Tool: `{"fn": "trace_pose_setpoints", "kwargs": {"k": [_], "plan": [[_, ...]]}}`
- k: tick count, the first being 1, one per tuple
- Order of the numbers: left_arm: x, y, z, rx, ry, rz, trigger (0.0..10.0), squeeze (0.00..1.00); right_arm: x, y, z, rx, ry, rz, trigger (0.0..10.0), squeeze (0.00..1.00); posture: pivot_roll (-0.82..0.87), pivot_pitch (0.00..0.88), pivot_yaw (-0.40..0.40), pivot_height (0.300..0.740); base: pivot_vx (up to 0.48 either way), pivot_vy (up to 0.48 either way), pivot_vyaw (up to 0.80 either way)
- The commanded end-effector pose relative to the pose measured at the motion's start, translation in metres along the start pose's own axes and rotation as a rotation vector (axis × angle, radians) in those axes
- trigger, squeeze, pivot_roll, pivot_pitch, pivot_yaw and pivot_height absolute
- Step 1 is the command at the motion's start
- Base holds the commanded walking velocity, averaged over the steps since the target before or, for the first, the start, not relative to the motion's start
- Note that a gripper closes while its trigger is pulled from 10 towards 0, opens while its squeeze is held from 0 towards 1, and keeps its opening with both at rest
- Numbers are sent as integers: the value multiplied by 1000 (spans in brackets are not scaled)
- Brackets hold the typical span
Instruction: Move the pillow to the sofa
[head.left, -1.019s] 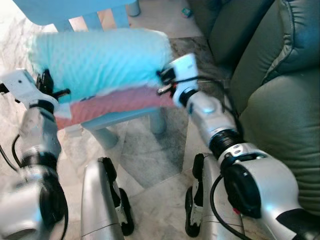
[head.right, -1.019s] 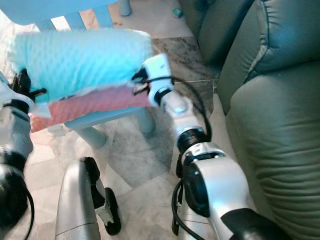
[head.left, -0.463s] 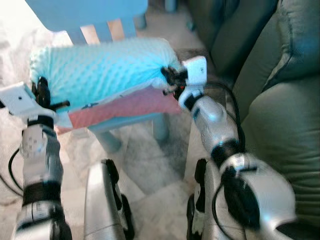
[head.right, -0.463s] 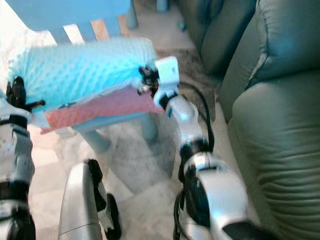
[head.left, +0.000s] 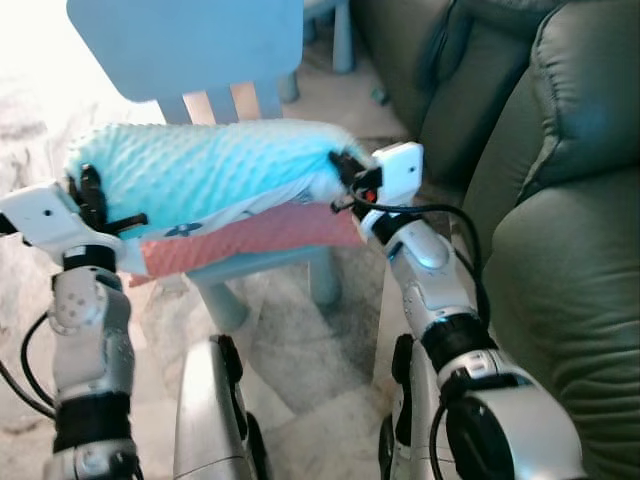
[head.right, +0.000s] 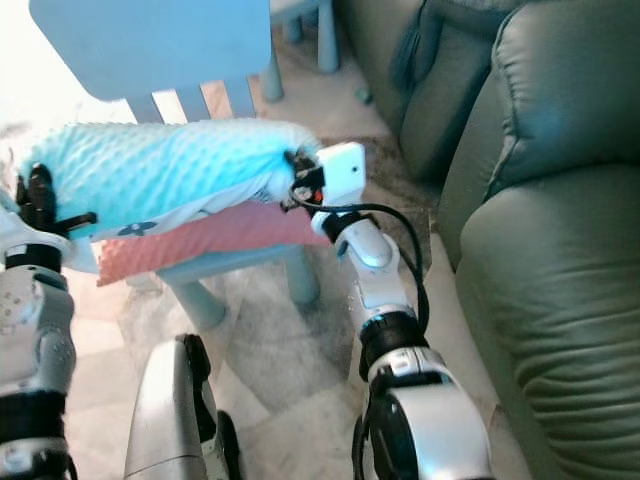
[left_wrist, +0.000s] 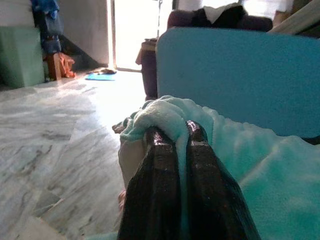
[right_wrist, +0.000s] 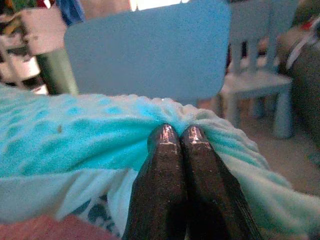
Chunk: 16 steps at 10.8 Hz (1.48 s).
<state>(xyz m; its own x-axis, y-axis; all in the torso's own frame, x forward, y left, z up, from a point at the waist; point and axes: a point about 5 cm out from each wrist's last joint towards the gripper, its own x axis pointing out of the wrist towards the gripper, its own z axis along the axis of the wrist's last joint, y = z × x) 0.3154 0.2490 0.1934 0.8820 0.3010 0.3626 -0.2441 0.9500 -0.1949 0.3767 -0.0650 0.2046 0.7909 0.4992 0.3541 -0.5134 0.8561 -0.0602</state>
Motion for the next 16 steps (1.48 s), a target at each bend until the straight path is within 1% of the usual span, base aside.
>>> {"fn": "trace_pose_setpoints", "kwargs": {"k": [1, 2, 4, 7, 8, 9, 10, 11, 12, 13, 16], "plan": [[-6, -2, 6, 23, -20, -11, 0, 0, 1, 4, 7, -8, -31, 2, 0, 0, -166, 123, 64, 501, 0, 0, 0], [-13, -12, 10, 41, -30, -40, 0, 0, -6, 2, 13, -60, -63, -9, 0, 0, -166, 105, 71, 501, 0, 0, 0], [-18, -18, 17, 48, -48, -56, 0, 0, -13, -4, 16, -65, -70, -49, 0, 0, -170, 83, 79, 501, 0, 0, 0], [-27, -17, 25, 55, -44, -50, 0, 0, -25, -9, 24, -71, -75, -98, 0, 0, -173, 61, 84, 501, 0, 0, 0], [-35, -17, 24, 58, -26, -59, 0, 0, -28, -11, 28, -68, -86, -124, 0, 0, -179, 53, 86, 501, 0, 0, 0], [-41, -18, 22, 61, -14, -62, 0, 0, -29, -13, 32, -72, -95, -152, 0, 0, -179, 46, 88, 501, 0, 0, 0], [-42, -19, 21, 61, -12, -61, 0, 0, -29, -14, 32, -73, -95, -157, 0, 0, -177, 41, 90, 501, 0, 0, 0], [-48, -22, 22, 70, -19, -56, 0, 0, -28, -16, 38, -75, -112, -182, 0, 0, -179, 30, 91, 501, 0, 0, 0], [-49, -22, 22, 63, -16, -47, 0, 0, -27, -16, 41, -66, -114, -192, 0, 0, -180, 28, 90, 501, 0, 0, 0], [-53, -25, 19, 55, -1, -52, 0, 0, -27, -16, 43, -59, -115, -191, 0, 0, -183, 29, 84, 510, 0, 0, 0], [-54, -27, 18, 48, 7, -50, 0, 0, -29, -17, 41, -45, -99, -199, 0, 0, -186, 38, 87, 544, 0, 0, 0]]}}
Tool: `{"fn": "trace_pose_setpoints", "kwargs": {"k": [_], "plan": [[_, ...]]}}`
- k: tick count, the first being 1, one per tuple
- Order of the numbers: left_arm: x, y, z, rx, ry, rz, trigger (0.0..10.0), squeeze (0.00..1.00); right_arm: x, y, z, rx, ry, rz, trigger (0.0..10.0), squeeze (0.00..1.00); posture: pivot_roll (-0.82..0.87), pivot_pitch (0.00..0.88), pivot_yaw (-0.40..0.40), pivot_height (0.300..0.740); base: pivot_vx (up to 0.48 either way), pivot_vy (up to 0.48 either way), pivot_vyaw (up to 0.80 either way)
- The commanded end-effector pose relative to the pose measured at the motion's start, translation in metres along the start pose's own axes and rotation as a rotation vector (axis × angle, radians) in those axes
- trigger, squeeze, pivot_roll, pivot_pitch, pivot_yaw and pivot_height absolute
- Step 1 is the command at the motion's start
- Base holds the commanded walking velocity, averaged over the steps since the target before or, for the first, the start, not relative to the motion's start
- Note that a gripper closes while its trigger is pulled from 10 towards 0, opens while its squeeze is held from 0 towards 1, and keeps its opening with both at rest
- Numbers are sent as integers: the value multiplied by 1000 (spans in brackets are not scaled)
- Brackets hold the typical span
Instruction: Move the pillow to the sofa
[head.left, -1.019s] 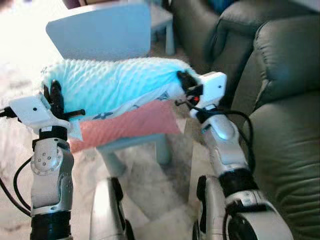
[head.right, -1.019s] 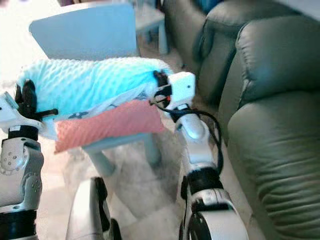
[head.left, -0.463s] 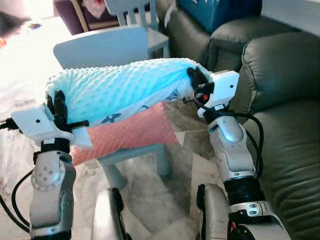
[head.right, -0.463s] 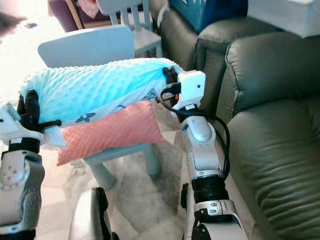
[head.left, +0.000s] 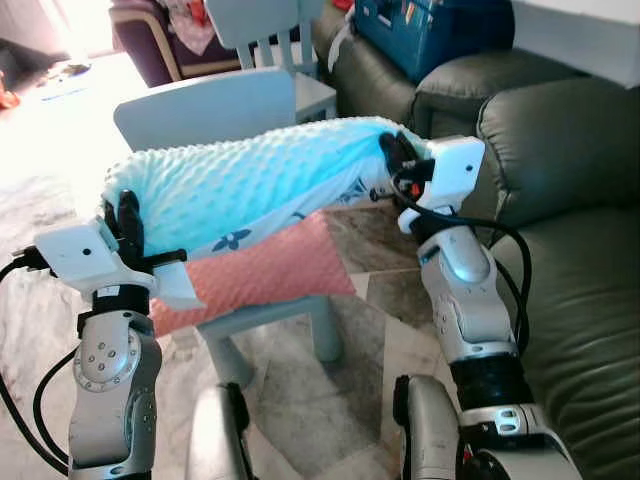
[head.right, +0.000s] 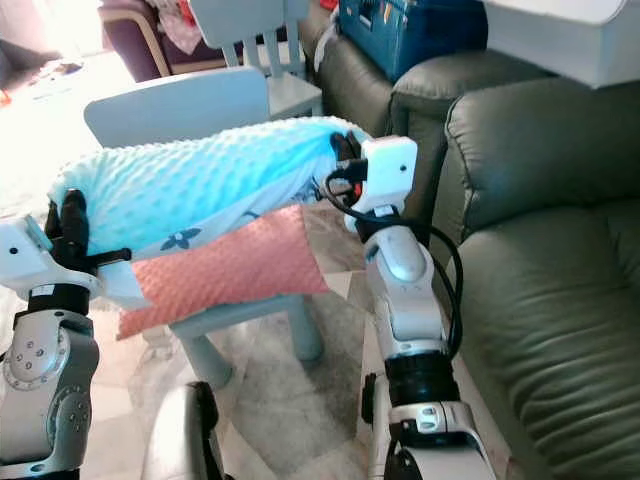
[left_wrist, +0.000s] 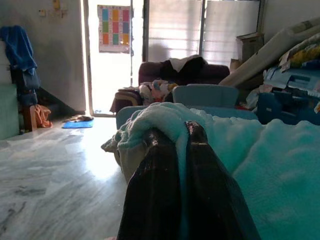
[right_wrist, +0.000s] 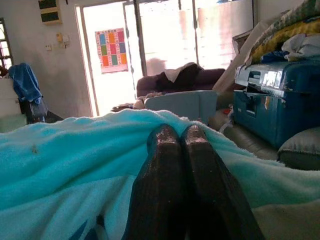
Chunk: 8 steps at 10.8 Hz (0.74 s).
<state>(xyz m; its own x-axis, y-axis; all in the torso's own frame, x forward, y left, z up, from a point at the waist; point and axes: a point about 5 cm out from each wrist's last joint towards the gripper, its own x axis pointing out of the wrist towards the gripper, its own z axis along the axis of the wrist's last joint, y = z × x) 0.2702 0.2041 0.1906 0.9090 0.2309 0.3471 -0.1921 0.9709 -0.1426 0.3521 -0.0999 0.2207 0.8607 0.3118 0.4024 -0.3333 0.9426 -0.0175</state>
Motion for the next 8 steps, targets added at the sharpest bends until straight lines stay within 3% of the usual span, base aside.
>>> {"fn": "trace_pose_setpoints", "kwargs": {"k": [1, 8], "plan": [[0, 3, 6, 19, -20, 17, 0, 0, 2, 2, 13, -1, -53, 1, 0, 0, -187, 39, 91, 553, 0, 0, 0], [6, -2, 4, 44, 2, -13, 0, 0, 4, 0, 17, 1, -60, -6, 0, 0, -194, 36, 97, 664, 0, 0, 0]]}}
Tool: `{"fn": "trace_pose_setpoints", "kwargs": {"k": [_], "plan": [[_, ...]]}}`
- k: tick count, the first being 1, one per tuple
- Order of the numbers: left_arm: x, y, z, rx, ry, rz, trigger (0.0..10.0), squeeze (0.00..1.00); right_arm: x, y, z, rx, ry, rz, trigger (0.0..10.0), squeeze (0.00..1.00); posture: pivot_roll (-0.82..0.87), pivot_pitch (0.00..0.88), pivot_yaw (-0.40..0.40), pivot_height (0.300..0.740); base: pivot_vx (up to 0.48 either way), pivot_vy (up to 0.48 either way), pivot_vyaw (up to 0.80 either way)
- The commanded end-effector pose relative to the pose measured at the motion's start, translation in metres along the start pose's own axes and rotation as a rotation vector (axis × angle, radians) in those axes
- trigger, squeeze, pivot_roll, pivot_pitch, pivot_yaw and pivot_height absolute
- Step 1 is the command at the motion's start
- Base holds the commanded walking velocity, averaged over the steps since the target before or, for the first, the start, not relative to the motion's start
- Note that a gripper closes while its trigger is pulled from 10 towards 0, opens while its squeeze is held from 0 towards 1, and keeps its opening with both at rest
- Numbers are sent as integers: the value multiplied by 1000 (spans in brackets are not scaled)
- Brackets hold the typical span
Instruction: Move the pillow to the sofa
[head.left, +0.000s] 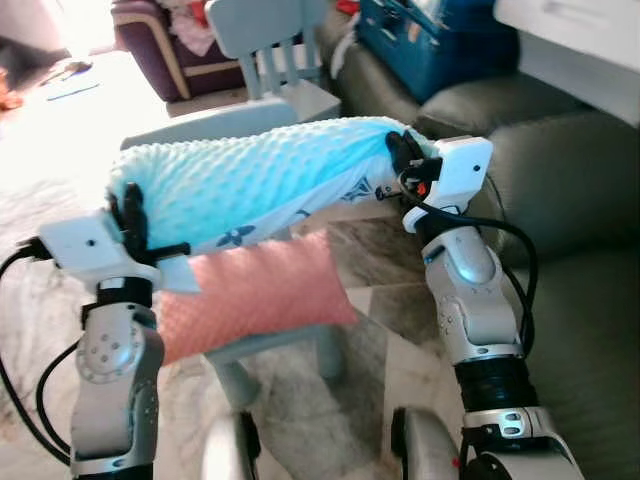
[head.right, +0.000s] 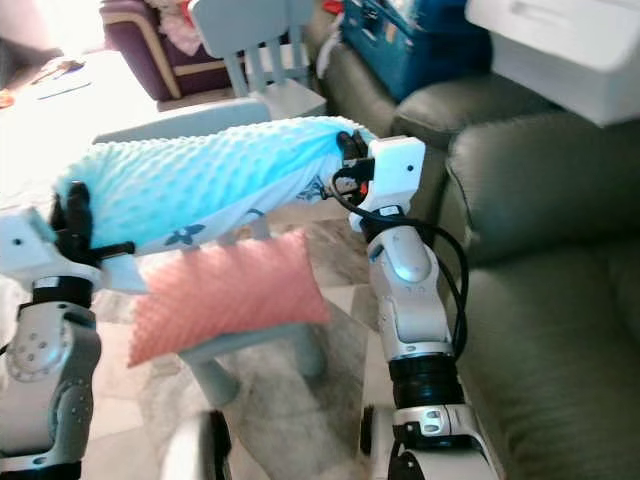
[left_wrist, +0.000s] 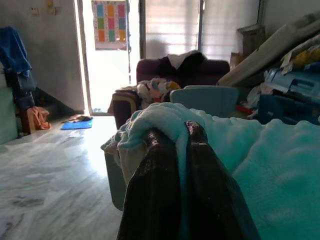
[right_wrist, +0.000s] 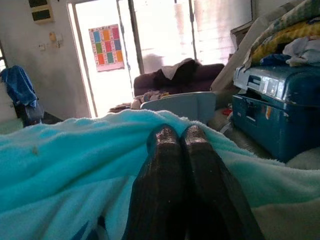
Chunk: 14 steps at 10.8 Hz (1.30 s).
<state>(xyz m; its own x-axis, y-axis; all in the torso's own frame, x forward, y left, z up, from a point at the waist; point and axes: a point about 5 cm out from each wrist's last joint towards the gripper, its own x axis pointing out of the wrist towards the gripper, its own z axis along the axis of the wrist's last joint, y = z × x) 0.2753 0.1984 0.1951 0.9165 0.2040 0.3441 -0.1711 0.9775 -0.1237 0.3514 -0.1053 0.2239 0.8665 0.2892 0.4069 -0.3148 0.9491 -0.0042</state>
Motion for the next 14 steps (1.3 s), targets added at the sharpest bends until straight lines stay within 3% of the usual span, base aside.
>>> {"fn": "trace_pose_setpoints", "kwargs": {"k": [1, 5, 14], "plan": [[0, 4, 0, 34, 8, 13, 0, 0, 4, 5, 14, -2, -56, 17, 0, 0, -195, 35, 98, 673, 0, 0, 0], [0, 0, -3, 38, 18, -8, 0, 0, 5, 5, 13, 1, -53, 16, 0, 0, -195, 30, 98, 736, 0, 0, 0], [1, -10, -12, 25, 80, -5, 0, 0, 9, 5, 15, 2, -64, 22, 0, 0, -198, 5, 99, 740, 0, 0, 0]]}}
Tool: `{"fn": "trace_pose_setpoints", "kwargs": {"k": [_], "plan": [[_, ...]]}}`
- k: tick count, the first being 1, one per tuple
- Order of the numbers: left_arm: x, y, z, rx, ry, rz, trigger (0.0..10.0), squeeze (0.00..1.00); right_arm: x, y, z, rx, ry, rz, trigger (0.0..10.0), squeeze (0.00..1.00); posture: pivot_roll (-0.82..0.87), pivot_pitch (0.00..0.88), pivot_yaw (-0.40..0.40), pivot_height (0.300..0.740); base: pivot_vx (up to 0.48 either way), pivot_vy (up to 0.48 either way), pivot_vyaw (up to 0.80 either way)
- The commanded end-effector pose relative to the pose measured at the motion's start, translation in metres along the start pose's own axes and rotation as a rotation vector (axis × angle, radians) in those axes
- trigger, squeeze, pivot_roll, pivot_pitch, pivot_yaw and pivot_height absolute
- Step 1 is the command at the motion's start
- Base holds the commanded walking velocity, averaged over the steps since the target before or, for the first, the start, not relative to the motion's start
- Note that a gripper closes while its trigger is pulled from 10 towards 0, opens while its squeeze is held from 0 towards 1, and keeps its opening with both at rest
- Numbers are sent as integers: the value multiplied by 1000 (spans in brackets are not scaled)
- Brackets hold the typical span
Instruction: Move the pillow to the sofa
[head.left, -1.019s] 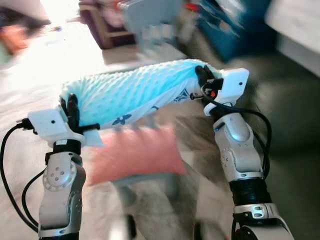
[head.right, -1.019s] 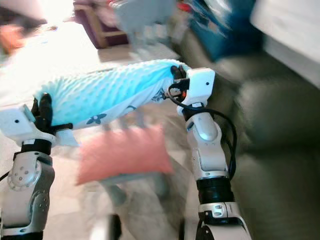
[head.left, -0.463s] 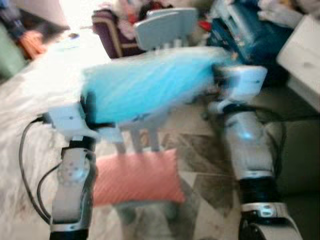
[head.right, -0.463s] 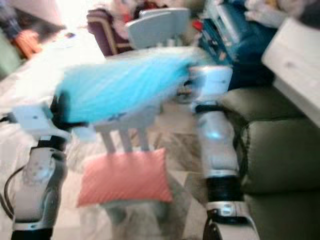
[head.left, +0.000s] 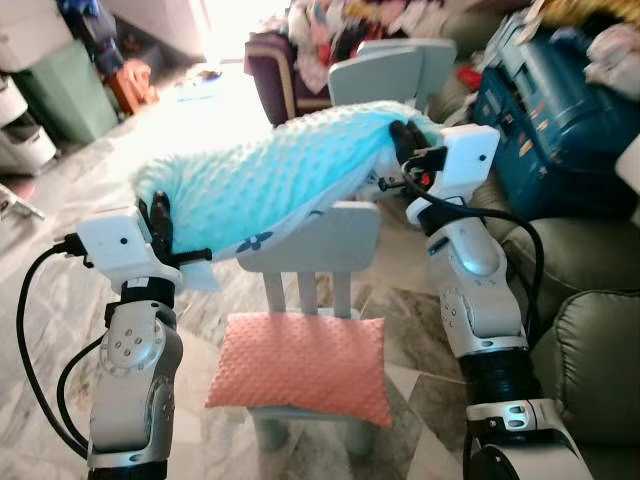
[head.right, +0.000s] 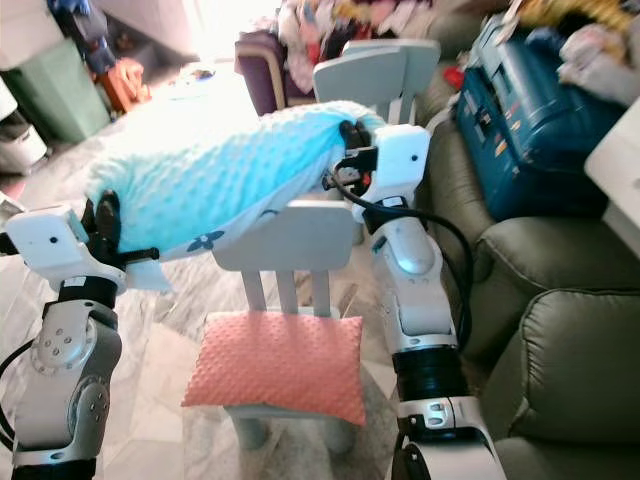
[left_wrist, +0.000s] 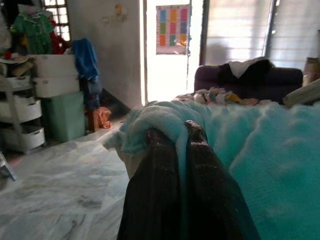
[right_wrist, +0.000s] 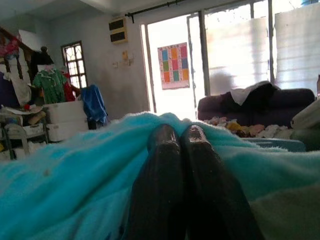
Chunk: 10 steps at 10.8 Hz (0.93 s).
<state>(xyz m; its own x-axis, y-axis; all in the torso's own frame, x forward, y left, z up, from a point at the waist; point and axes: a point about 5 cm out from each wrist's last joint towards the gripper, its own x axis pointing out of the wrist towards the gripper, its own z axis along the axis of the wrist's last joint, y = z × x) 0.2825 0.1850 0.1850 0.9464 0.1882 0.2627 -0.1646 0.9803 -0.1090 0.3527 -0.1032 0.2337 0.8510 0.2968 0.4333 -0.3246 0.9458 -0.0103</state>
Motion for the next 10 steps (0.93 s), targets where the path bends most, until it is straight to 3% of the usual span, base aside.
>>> {"fn": "trace_pose_setpoints", "kwargs": {"k": [1, 5, 10], "plan": [[1, 2, 0, 23, 12, 24, 0, 0, 3, 3, 7, 8, -36, 8, 0, 0, -198, 8, 99, 740, 0, 0, 0], [-8, -7, -7, 2, 61, 22, 0, 0, -2, 3, 4, 11, -13, 14, 0, 0, -200, 34, 93, 740, 0, 0, 0], [-14, -10, -11, -21, 95, 16, 0, 0, -6, 2, 0, 24, 35, 22, 0, 0, -207, 63, 86, 740, 0, 0, -800]]}}
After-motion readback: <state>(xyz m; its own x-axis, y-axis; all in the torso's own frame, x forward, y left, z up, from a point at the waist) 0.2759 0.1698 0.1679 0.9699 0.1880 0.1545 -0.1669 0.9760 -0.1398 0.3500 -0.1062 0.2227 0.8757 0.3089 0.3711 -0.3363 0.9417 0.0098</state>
